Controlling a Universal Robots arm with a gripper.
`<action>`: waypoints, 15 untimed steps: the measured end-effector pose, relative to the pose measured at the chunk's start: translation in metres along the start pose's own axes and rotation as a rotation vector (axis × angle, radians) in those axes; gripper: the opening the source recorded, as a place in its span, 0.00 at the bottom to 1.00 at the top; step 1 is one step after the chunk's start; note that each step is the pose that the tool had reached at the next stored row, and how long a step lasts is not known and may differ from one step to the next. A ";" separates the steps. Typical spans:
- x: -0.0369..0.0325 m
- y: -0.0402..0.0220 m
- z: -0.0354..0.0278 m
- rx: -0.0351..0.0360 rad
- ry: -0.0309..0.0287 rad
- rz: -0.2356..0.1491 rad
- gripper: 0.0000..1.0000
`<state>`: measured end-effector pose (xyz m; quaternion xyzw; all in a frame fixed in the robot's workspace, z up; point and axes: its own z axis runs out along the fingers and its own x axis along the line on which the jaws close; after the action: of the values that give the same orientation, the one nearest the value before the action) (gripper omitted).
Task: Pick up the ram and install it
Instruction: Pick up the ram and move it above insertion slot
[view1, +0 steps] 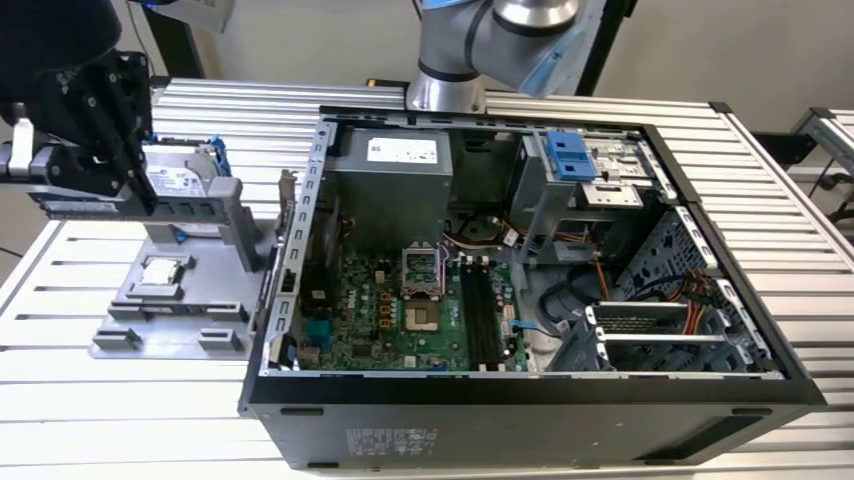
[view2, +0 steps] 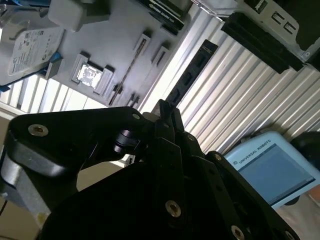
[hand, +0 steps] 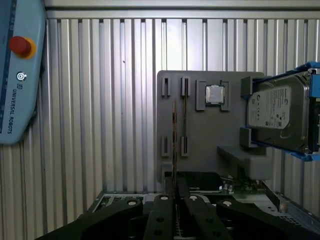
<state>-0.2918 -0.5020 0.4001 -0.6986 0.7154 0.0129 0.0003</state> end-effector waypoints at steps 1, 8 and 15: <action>0.0001 -0.0021 0.0000 -0.0002 0.0000 0.000 0.00; 0.0006 -0.0182 -0.0003 -0.0008 0.0001 -0.003 0.00; 0.0008 -0.0333 -0.0006 -0.0008 0.0001 -0.007 0.00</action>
<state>-0.2585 -0.5036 0.4000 -0.7012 0.7128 0.0132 0.0000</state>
